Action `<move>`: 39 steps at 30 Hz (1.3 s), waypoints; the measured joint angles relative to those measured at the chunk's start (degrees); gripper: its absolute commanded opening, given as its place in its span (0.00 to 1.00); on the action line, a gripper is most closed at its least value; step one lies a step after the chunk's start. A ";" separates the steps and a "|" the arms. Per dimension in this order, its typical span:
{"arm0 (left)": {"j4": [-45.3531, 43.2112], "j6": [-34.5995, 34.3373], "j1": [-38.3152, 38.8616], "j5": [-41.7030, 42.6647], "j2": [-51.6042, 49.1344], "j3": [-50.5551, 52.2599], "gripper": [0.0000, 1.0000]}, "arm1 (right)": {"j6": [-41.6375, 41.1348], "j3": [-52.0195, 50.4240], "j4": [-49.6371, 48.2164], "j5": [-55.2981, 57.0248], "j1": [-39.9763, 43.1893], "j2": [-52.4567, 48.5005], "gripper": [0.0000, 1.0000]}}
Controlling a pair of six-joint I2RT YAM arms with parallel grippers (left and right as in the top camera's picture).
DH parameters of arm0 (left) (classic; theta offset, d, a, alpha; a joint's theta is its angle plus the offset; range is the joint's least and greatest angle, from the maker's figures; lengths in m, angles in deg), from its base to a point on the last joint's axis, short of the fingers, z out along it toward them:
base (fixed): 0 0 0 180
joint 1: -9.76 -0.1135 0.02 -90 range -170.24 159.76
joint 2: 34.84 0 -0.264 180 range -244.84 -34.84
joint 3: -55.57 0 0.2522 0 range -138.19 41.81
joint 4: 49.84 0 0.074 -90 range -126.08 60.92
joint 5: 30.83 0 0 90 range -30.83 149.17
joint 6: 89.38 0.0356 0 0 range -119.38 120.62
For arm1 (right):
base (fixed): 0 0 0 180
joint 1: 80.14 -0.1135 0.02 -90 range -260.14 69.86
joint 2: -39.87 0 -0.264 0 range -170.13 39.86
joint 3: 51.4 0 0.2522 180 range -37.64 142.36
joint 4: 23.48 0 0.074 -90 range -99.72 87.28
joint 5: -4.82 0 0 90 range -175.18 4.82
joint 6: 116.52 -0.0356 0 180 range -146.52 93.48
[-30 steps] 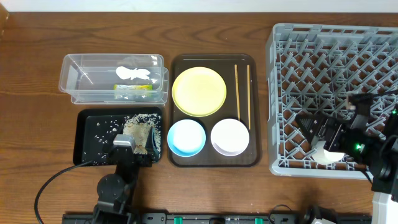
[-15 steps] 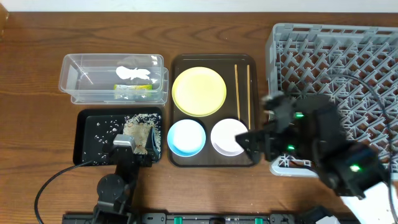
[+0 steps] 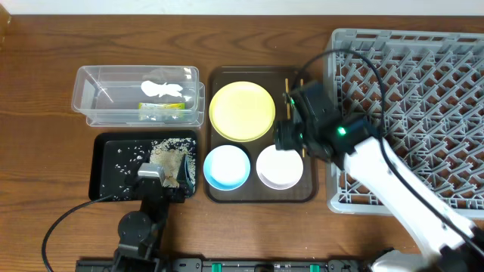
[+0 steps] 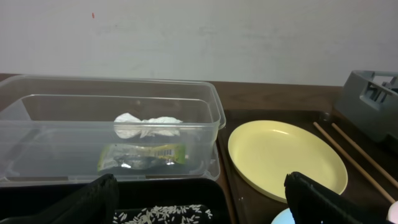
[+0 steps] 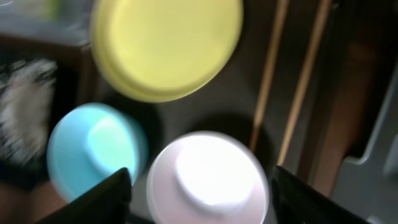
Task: Sort waste into correct bins and load items into the dishwasher rack
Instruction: 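Move the right gripper over the wooden chopsticks on the brown tray, then grasp one wooden chopstick with the right gripper, then carry the chopstick into the dish rack and release it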
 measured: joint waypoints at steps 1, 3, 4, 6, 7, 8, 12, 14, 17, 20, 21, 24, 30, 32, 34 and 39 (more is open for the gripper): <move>0.00 0.00 0.00 0.00 -0.02 0.00 0.88 | -0.22 1.14 0.02 0.70 0.22 -1.57 0.64; 0.02 -0.02 0.00 0.00 0.00 0.00 0.88 | -0.59 3.37 -0.04 2.16 0.68 -4.17 0.62; 0.02 0.00 0.00 0.00 -0.02 0.00 0.88 | -0.63 4.28 -0.15 2.95 0.72 -5.16 0.59; 0.02 0.00 0.00 0.00 -0.04 -0.02 0.88 | -1.42 5.16 -0.48 4.74 0.79 -6.36 0.51; 0.02 0.00 0.00 0.00 -0.04 0.00 0.88 | -1.97 5.31 -0.63 5.73 0.83 -6.73 0.48; 0.02 0.00 0.00 0.00 -0.04 0.00 0.88 | -2.45 5.35 -0.90 6.69 0.94 -7.08 0.47; 0.02 0.00 0.00 0.00 -0.04 0.00 0.88 | -3.82 5.62 -4.20 10.19 1.70 -10.01 0.45; 0.02 0.00 0.00 0.00 -0.04 -0.02 0.88 | -3.98 5.68 -6.36 11.02 1.77 -12.81 0.44; 0.02 0.00 0.00 0.00 -0.04 -0.02 0.88 | -4.15 5.68 -9.57 12.61 1.79 -18.80 0.41; 0.02 0.00 0.00 0.00 -0.04 -0.02 0.88 | -4.28 5.68 -11.43 14.14 1.92 -23.56 0.39; 0.04 0.00 0.00 0.00 -0.04 -0.02 0.88 | -4.26 5.68 -11.96 14.51 2.05 -25.03 0.37; 0.02 0.00 0.00 0.00 -0.04 -0.02 0.88 | -4.48 5.68 -13.42 15.30 2.97 -28.48 0.32; 0.02 0.00 0.00 0.00 -0.04 -0.02 0.88 | -5.16 5.99 -13.99 15.80 3.61 -29.81 0.01; 0.04 0.00 0.00 0.00 -0.04 -0.02 0.88 | -5.29 6.10 -13.97 15.85 3.61 -29.81 0.01; 0.04 0.00 0.00 0.00 -0.04 -0.02 0.88 | -5.29 6.16 -13.90 15.82 3.61 -29.81 0.01; 0.04 0.00 0.00 0.00 -0.04 -0.02 0.88 | -5.29 6.14 -12.46 14.12 3.61 -27.65 0.01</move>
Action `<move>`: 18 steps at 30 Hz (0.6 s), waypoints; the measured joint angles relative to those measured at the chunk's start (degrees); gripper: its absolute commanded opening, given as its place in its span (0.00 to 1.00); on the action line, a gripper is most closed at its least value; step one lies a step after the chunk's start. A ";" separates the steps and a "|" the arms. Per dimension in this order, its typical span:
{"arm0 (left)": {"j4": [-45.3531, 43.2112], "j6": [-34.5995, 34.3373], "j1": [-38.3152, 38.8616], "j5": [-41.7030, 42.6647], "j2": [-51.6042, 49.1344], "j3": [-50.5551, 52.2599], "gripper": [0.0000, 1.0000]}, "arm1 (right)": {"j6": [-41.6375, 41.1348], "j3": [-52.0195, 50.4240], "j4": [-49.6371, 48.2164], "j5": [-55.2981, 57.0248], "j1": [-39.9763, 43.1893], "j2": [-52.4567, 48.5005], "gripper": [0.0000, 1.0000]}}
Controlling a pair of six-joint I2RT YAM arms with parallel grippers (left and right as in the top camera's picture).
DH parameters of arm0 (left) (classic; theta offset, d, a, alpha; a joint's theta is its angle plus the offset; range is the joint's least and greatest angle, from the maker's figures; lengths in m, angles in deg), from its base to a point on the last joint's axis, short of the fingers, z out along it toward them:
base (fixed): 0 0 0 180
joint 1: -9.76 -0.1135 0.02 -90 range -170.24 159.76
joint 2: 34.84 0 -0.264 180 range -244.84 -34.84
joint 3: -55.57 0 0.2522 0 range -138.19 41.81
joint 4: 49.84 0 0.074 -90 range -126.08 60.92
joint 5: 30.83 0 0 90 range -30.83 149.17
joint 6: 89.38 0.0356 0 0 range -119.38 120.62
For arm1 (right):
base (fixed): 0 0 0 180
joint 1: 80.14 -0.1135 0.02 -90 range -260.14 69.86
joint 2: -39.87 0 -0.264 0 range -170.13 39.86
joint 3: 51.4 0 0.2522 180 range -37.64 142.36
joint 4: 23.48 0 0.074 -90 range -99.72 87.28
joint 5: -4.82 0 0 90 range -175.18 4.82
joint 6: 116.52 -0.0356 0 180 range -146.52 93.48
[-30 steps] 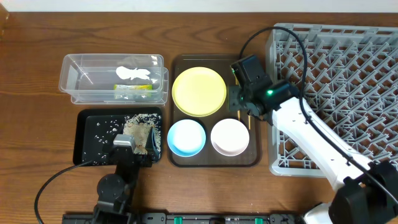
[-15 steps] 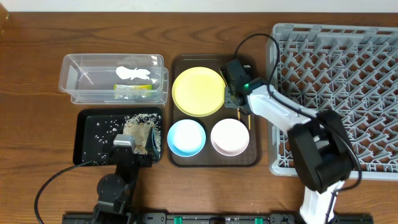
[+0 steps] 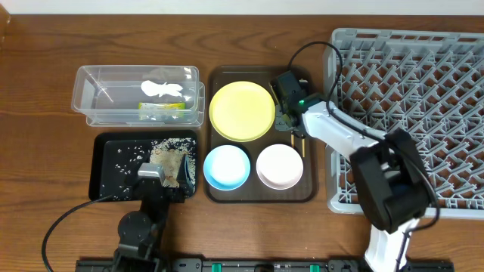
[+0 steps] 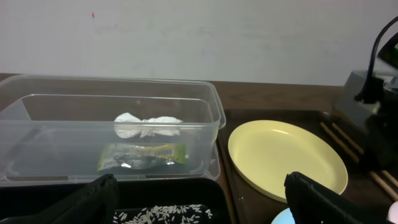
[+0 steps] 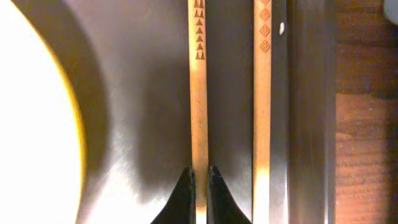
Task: Sort waste into correct bins and load items into the dishwasher rack
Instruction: 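Carry the chopstick into the dish rack and release it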
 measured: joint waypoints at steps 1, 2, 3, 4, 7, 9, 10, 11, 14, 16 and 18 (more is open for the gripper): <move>0.00 0.00 0.00 0.00 0.00 0.00 0.88 | 0.02 -0.07 0.44 -0.31 0.00 1.31 0.01; 0.00 0.00 0.00 0.00 0.00 0.00 0.88 | 0.02 -0.17 1.01 -0.50 0.00 3.30 0.01; -0.02 0.00 0.00 0.00 0.00 0.00 0.88 | 0.24 -0.20 1.70 -0.76 0.02 5.66 0.01; 0.00 0.00 0.00 0.00 0.00 0.00 0.88 | 0.48 -0.22 2.69 -0.83 0.07 8.74 0.01; 0.00 0.00 0.00 0.00 0.00 0.00 0.88 | 1.33 -0.15 6.27 -0.35 0.20 18.03 0.01; 0.00 0.00 0.00 0.00 0.00 0.00 0.88 | 1.99 0.11 9.33 0.57 0.90 23.56 0.01; 0.00 -0.02 0.00 0.00 0.00 0.00 0.88 | 2.43 0.22 10.88 1.18 1.66 26.12 0.01; 0.00 -0.02 0.00 0.00 0.00 0.00 0.88 | 3.04 0.31 12.28 1.62 2.71 27.98 0.01; 0.00 0.00 0.00 0.00 0.00 0.00 0.88 | 5.33 0.31 15.74 2.97 6.75 31.17 0.01; 0.00 -0.02 0.00 0.00 0.00 0.00 0.88 | 7.34 0.31 17.40 3.61 9.55 31.39 0.01; 0.00 0.00 0.00 0.00 0.00 0.00 0.88 | 9.18 0.17 18.71 3.50 11.96 30.71 0.01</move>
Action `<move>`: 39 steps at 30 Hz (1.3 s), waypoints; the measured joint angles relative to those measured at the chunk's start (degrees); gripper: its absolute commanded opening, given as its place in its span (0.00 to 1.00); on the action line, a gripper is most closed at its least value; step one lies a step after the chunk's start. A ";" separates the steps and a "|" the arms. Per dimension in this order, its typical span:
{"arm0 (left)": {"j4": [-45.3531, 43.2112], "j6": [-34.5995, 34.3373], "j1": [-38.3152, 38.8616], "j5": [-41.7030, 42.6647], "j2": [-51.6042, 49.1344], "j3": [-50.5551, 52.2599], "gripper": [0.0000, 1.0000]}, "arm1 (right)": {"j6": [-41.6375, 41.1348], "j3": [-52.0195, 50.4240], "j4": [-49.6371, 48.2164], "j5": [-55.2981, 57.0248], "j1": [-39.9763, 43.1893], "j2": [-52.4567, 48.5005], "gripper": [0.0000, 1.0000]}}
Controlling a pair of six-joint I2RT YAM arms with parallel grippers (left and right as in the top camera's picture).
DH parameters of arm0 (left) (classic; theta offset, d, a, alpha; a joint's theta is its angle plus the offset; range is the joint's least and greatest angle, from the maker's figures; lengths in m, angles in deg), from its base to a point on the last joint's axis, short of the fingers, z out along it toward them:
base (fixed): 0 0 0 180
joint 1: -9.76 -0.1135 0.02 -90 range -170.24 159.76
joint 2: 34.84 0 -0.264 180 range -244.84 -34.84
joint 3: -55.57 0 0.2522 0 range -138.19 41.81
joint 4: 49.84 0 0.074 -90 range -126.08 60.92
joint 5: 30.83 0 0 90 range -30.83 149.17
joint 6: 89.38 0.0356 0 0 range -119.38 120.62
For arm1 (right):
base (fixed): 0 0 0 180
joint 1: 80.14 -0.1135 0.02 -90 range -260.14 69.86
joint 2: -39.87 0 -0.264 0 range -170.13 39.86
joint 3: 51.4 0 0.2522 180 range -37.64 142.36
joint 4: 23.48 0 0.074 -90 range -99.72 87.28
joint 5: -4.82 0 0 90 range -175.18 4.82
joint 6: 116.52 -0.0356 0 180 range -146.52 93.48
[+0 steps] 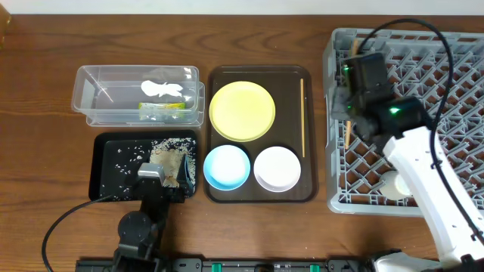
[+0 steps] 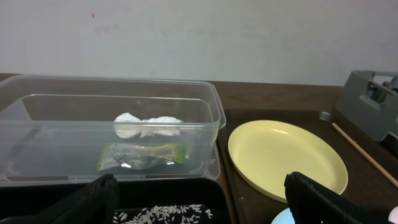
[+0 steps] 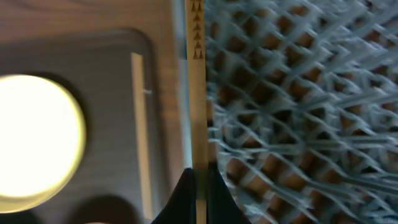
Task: Sort waste into correct bins and load items into the dishwasher rack
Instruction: 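Carry the chopstick into the dish rack and release it, then return the right gripper to the tray and grasp the second chopstick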
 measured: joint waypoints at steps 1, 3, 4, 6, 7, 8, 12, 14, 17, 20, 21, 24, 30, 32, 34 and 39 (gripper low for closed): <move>0.00 0.00 0.00 0.00 0.00 0.00 0.88 | 0.81 -0.20 0.26 -0.37 1.09 -0.48 0.01; 0.00 0.00 0.00 0.00 0.00 0.00 0.88 | 2.25 -1.31 0.26 -1.09 2.45 -1.77 0.02; 0.00 0.00 0.00 0.00 0.00 0.00 0.88 | 2.43 -1.57 0.28 -1.38 2.56 -2.10 0.07; 0.00 0.00 0.00 0.00 0.00 0.00 0.88 | 3.10 -2.69 -0.09 -1.51 2.67 -3.54 0.33; 0.02 -0.02 0.00 0.00 0.00 0.00 0.88 | 3.37 -3.15 -0.24 -1.53 2.67 -4.63 0.38; 0.00 0.00 0.00 0.00 0.00 0.00 0.88 | 3.82 -3.48 -0.59 -1.53 2.67 -5.35 0.40; 0.00 0.00 0.00 0.00 0.00 0.00 0.88 | 5.62 -3.76 -1.70 -1.70 2.10 -6.29 0.44; 0.00 0.00 0.00 0.00 0.00 0.00 0.88 | 6.01 -3.10 -1.81 -2.43 0.72 -5.99 0.44; 0.00 0.00 0.00 0.00 0.00 0.00 0.88 | 6.29 -2.45 -3.45 -5.35 -2.25 -4.92 0.42; 0.00 0.00 0.00 0.00 0.00 0.00 0.88 | 6.01 -1.79 -5.73 -9.14 -6.84 -3.85 0.34; 0.00 0.00 0.00 0.00 0.00 0.00 0.88 | 5.46 -1.62 -6.40 -9.62 -8.26 -3.82 0.33; 0.00 0.00 0.00 0.00 0.00 0.00 0.88 | 2.08 -1.60 -7.61 -8.39 -12.72 -4.85 0.32; 0.00 0.00 0.00 0.00 0.00 0.00 0.88 | -5.60 -1.62 -11.72 0.66 -16.06 -15.91 0.33; 0.00 0.00 0.00 0.00 0.00 0.00 0.88 | -6.64 -1.64 -14.03 2.16 -15.65 -20.35 0.31; 0.00 0.00 0.00 0.00 0.00 0.00 0.88 | -7.37 -1.64 -16.17 2.97 -15.30 -23.52 0.29; 0.00 0.00 0.00 0.00 0.00 0.00 0.88 | -8.15 -1.66 -18.95 2.05 -12.28 -28.87 0.28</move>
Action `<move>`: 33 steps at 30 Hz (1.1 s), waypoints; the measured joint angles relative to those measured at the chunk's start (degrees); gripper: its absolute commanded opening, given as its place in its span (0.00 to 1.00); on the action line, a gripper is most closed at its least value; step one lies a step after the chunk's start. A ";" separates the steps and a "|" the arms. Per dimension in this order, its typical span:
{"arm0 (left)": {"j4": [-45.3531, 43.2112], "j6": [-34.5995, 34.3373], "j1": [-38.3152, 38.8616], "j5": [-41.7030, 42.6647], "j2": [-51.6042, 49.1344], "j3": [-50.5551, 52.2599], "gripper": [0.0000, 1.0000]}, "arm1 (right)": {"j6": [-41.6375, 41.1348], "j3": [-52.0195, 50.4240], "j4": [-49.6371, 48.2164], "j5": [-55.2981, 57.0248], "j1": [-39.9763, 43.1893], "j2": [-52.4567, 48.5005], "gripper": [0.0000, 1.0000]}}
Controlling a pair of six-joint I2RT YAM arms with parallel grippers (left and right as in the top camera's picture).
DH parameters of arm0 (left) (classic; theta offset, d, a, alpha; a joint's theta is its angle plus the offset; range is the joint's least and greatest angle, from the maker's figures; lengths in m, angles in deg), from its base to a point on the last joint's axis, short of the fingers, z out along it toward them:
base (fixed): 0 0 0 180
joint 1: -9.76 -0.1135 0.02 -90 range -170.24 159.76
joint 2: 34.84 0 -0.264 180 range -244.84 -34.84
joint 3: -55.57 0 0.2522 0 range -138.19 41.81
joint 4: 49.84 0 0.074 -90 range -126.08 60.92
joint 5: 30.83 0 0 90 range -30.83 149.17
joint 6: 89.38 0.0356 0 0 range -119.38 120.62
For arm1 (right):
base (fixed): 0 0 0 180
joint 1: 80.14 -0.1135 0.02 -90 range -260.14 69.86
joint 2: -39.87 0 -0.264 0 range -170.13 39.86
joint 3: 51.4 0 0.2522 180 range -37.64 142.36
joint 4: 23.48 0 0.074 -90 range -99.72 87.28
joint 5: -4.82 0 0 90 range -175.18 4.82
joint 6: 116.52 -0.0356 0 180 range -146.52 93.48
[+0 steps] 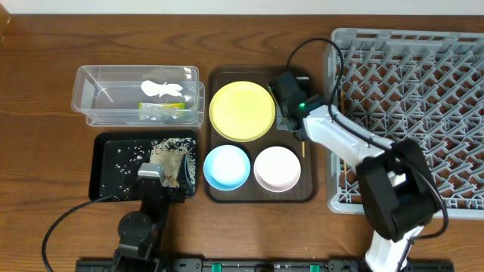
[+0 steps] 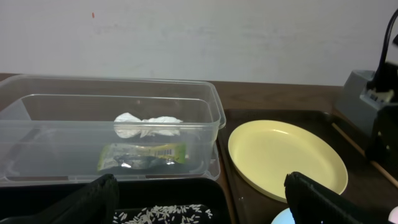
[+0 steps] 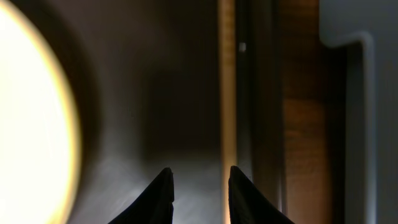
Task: Sort waste into correct bins and load items into the dishwasher rack
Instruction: 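Return the right gripper to the tray and grasp the second chopstick, then carry the second chopstick into the dish rack and release it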
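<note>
One wooden chopstick (image 3: 227, 93) lies along the right edge of the brown tray (image 1: 261, 193), also seen below the arm as a chopstick (image 1: 302, 148). My right gripper (image 3: 199, 171) hangs open low over it, its right fingertip (image 3: 239, 186) at the stick and nothing between the jaws. From above, the right gripper (image 1: 293, 119) sits beside the yellow plate (image 1: 242, 111). A blue bowl (image 1: 226, 166) and a white bowl (image 1: 277, 167) fill the tray's front. The grey dishwasher rack (image 1: 408, 113) stands at the right. My left gripper (image 2: 199, 211) rests open over the black tray (image 1: 113, 162).
A clear plastic bin (image 1: 136, 94) at the left holds a crumpled tissue (image 2: 146, 124) and a green wrapper (image 2: 143, 155). The black tray carries scattered rice and a brown scrap (image 1: 170, 160). The rack's left wall (image 3: 360, 25) stands close by the brown tray.
My right gripper was shut on a chopstick over the rack's left edge. Now it is back over the tray's right side, open and empty, at the remaining chopstick. The left arm has not moved.
Two chopsticks lay on the tray with my right gripper open above the bowls. Then it was shut on the left chopstick on the tray, then held it over the rack. Now one chopstick remains on the tray under the open gripper.
</note>
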 measured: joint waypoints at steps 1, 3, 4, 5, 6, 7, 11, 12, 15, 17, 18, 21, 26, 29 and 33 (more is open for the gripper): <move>0.00 0.00 0.00 0.00 0.00 0.00 0.88 | -0.04 0.00 -0.04 -0.46 0.70 -0.63 0.28; 0.00 0.00 0.00 0.00 0.00 0.00 0.88 | -0.24 0.00 -0.09 -1.79 2.32 -2.05 0.26; 0.00 0.00 0.00 0.00 0.00 0.00 0.88 | -0.22 0.00 -0.11 -2.56 2.95 -2.67 0.20; 0.02 0.00 0.00 0.00 0.00 0.00 0.88 | -0.09 0.13 -0.55 -3.65 3.50 -3.06 0.14; 0.02 0.00 0.00 0.00 0.00 -0.02 0.88 | -0.04 0.22 -0.74 -4.70 3.82 -3.10 0.11; 0.02 0.00 0.00 -0.02 0.00 -0.02 0.88 | 0.07 0.28 -0.79 -5.31 4.00 -3.28 0.08; 0.02 0.00 0.00 0.00 0.00 -0.02 0.88 | 0.48 0.76 -0.13 -6.86 4.11 -3.37 0.01; 0.02 0.00 0.00 0.00 0.00 -0.02 0.88 | 0.52 0.83 -0.02 -6.93 4.11 -3.37 0.01; 0.02 0.00 0.00 0.00 0.00 -0.02 0.88 | 0.52 1.09 1.01 -7.19 4.09 -3.26 0.01; 0.02 -0.02 0.00 0.00 0.00 -0.02 0.88 | 0.52 1.29 2.93 -7.87 4.09 -2.80 0.01; 0.02 0.00 0.00 0.00 0.00 -0.02 0.88 | 0.57 1.27 4.46 -8.31 4.09 -2.29 0.01; 0.02 0.00 0.00 0.00 0.00 -0.02 0.88 | 1.01 1.03 7.37 -9.33 4.09 1.05 0.01; 0.04 0.00 0.00 0.00 0.00 -0.04 0.88 | 4.55 1.01 10.69 -9.88 4.20 15.54 0.01; 0.04 0.00 0.00 0.00 0.00 -0.04 0.88 | 7.41 1.49 13.97 -9.97 5.25 24.72 0.01; 0.04 0.00 0.00 0.00 0.00 -0.04 0.88 | 9.40 1.90 20.13 -8.09 8.94 30.53 0.01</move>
